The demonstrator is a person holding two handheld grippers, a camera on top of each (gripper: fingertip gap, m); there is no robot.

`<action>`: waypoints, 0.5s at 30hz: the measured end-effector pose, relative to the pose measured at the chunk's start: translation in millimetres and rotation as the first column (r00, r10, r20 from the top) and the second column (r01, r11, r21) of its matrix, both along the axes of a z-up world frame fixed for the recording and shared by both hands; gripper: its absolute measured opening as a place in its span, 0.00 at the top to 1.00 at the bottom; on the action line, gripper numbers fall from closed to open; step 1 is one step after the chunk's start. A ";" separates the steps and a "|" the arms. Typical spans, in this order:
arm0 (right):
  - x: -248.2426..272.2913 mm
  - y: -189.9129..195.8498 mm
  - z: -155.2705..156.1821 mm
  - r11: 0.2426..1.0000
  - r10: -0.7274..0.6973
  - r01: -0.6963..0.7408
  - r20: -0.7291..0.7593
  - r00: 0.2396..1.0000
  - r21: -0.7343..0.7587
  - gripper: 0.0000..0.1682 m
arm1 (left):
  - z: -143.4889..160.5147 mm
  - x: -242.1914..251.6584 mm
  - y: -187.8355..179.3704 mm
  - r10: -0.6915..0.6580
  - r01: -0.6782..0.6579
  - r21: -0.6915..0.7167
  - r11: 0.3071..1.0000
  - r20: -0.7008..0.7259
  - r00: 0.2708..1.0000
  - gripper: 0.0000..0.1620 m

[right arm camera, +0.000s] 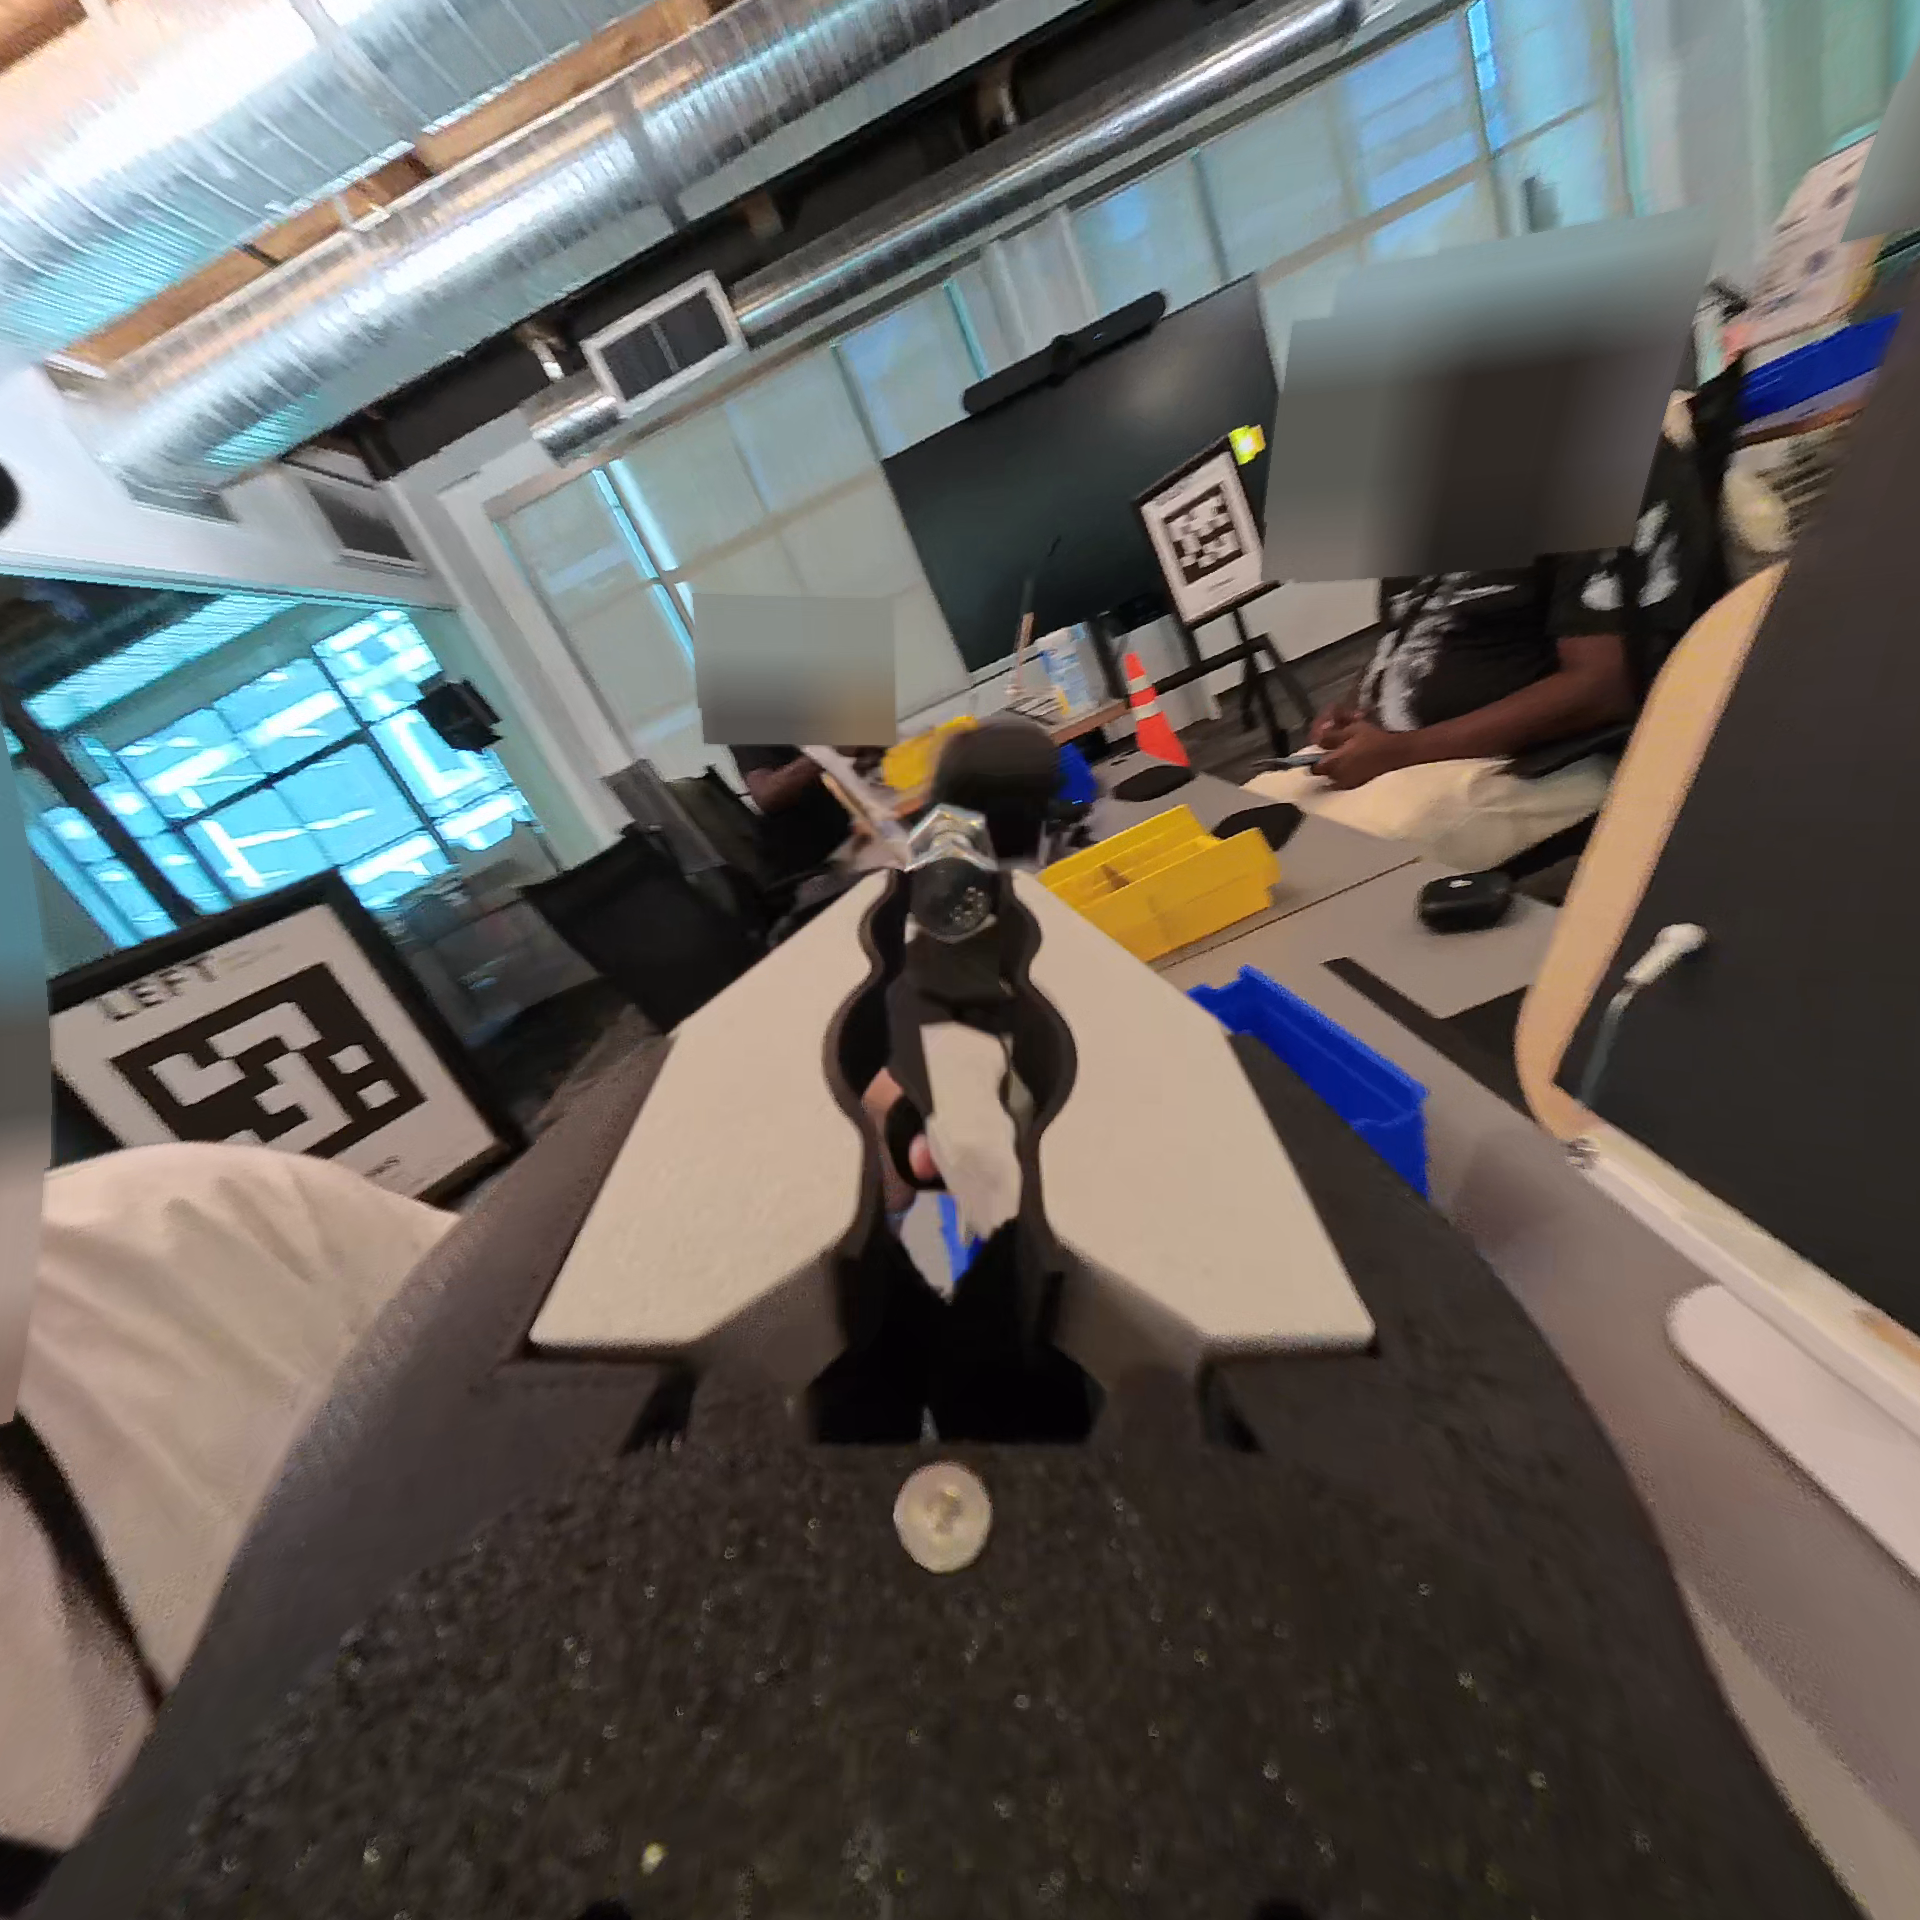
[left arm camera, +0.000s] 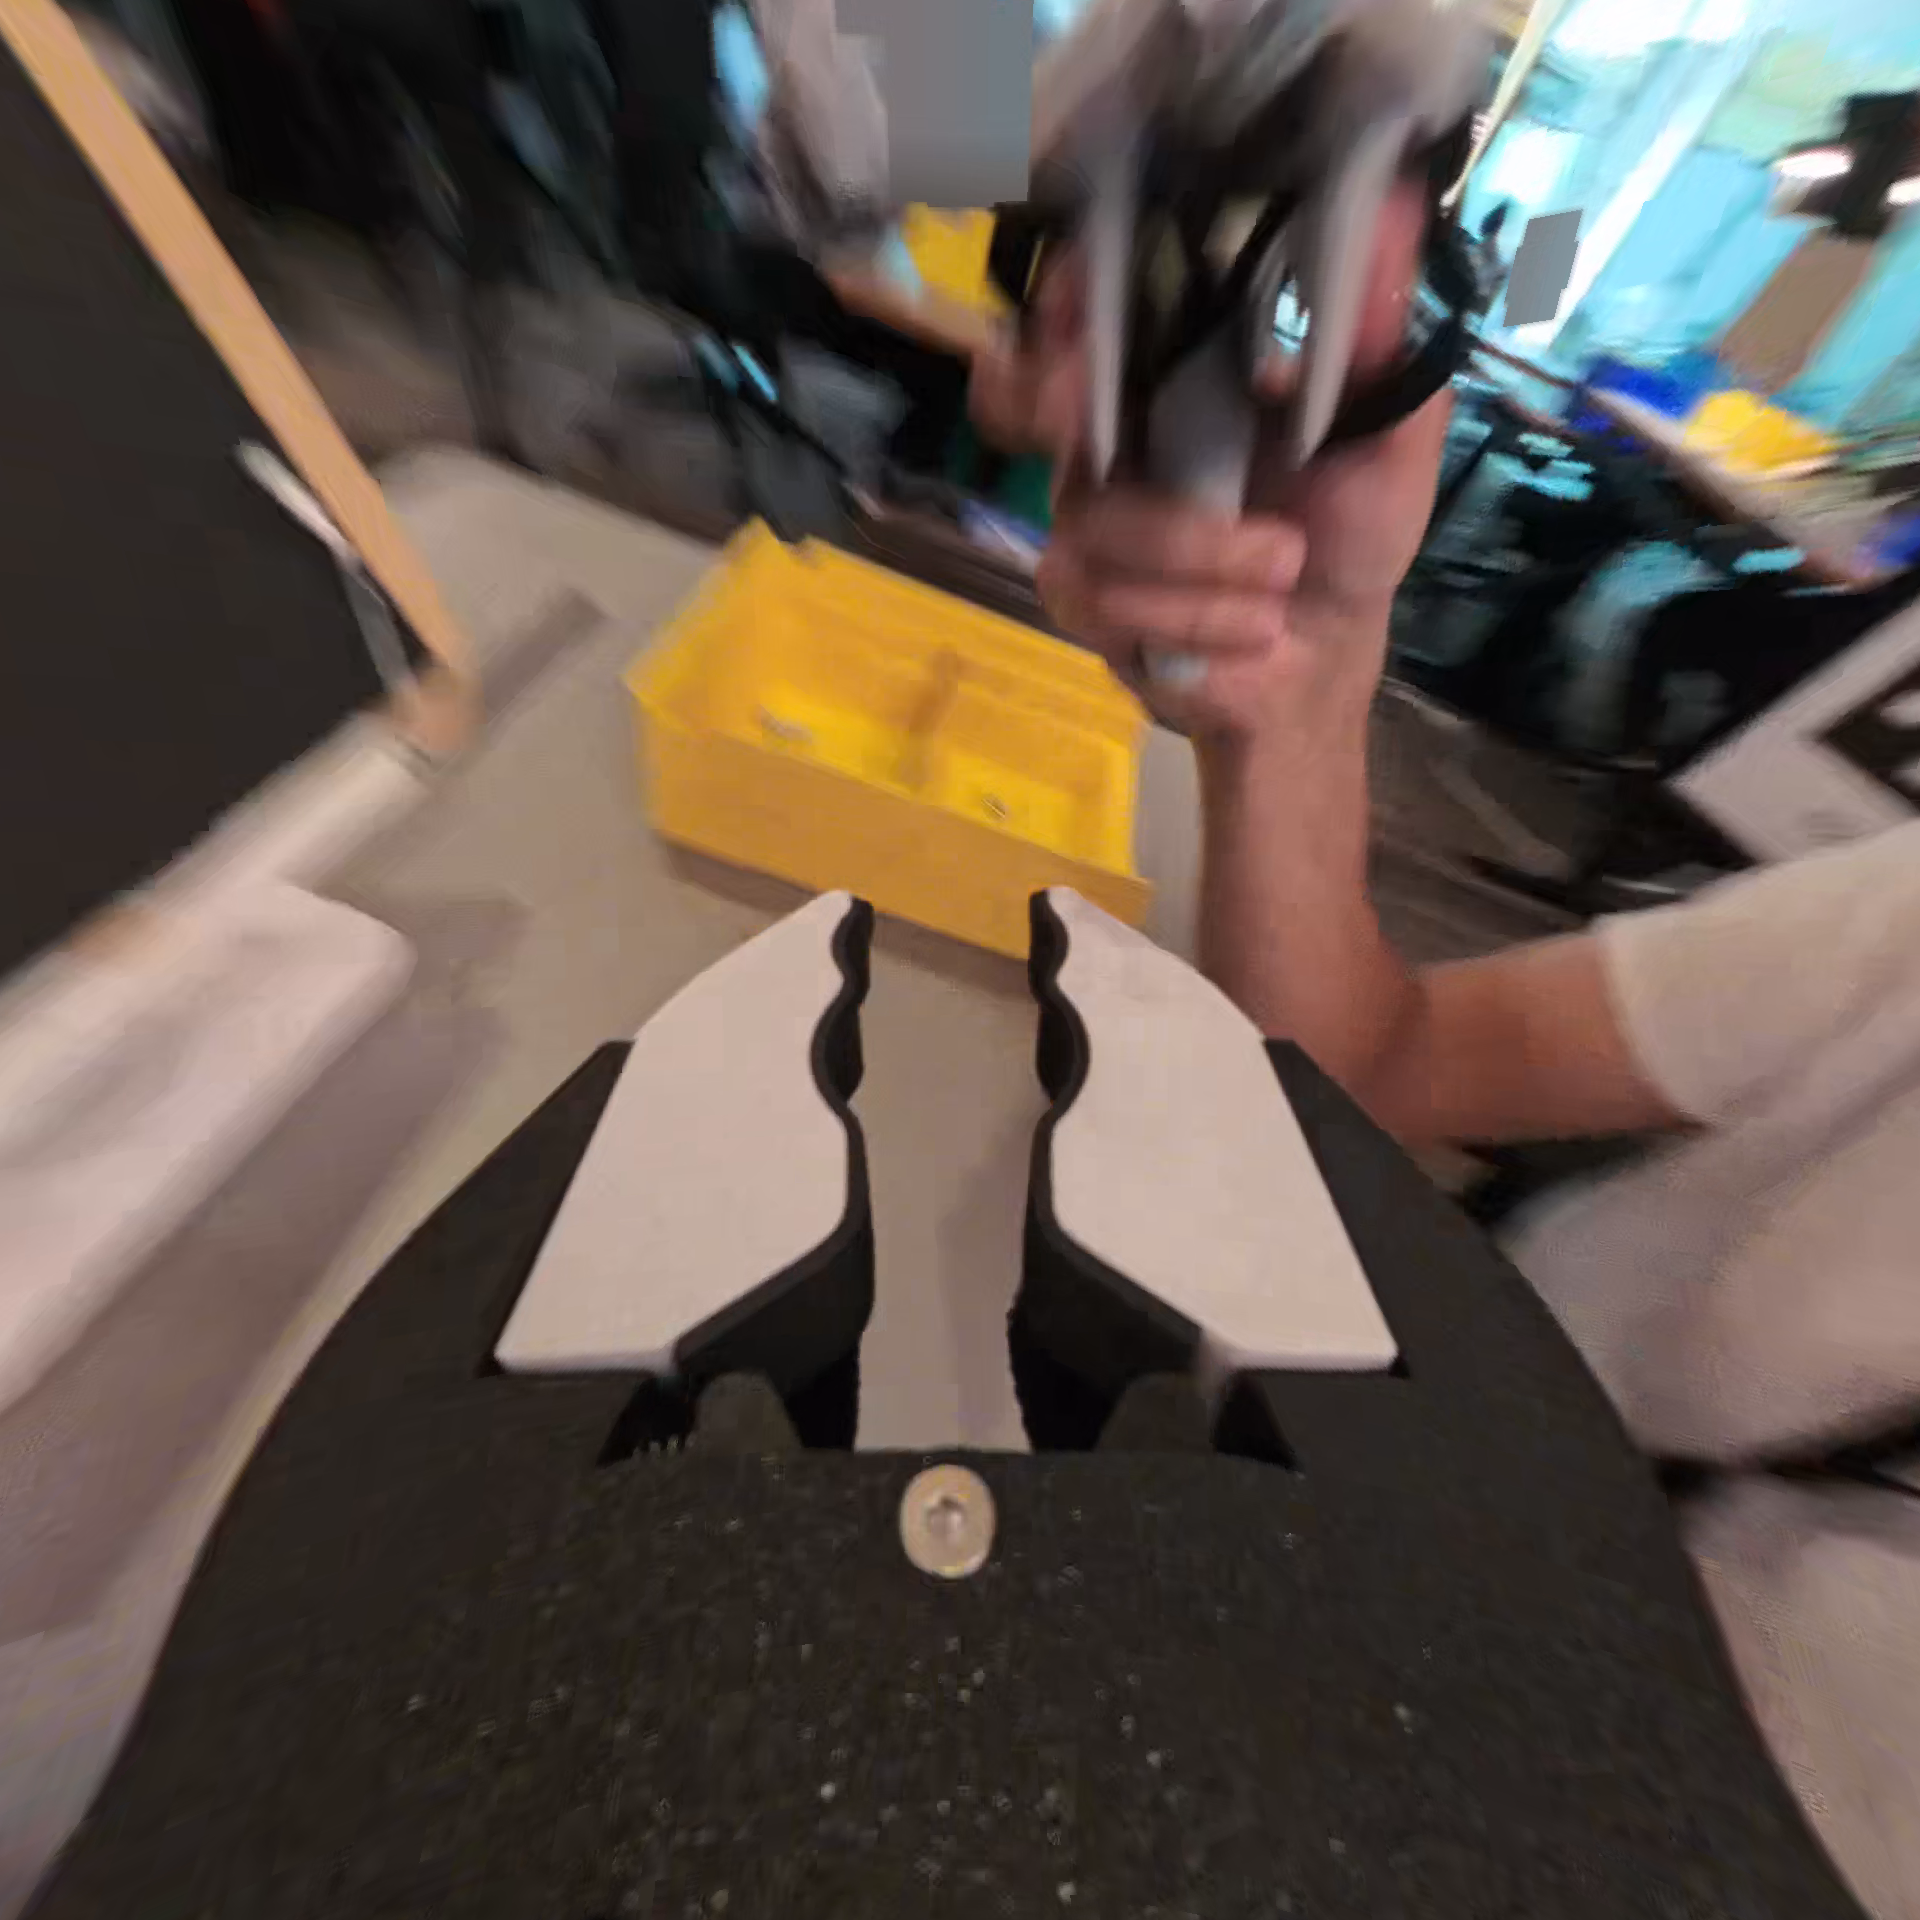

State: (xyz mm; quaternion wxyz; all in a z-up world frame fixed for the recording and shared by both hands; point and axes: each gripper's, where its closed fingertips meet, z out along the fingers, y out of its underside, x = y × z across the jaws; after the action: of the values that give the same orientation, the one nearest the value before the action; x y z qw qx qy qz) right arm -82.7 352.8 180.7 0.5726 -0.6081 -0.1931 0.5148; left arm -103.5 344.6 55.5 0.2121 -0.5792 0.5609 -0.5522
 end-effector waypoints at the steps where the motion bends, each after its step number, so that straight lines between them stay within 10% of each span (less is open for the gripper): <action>1: 5.5 -1.1 1.5 0.999 -0.032 0.032 0.017 0.999 0.011 0.90 | -13.3 5.7 -9.3 -0.101 0.091 -0.158 0.983 -0.057 0.993 0.82; 5: 17.4 -13.0 11.4 0.995 -0.082 0.080 0.030 0.996 0.053 0.90 | -24.4 24.2 -6.8 -0.143 0.141 -0.420 0.896 0.025 0.989 1.00; 13: 15.6 -20.6 12.5 0.996 -0.075 0.072 0.053 0.996 0.055 0.90 | 12.7 15.2 47.2 0.206 -0.203 -0.109 0.973 0.018 0.978 0.92; 15: 9.5 -18.7 9.9 1.000 -0.021 0.021 0.022 1.000 0.023 0.90 | 25.3 6.9 38.8 0.168 -0.168 0.008 0.986 -0.004 0.986 0.76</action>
State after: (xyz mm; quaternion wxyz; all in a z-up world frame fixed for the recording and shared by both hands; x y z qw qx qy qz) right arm -73.2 334.1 190.5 0.5829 -0.6091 -0.1988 0.4997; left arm -96.6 383.4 80.8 0.2588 -0.6250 0.5125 -0.5289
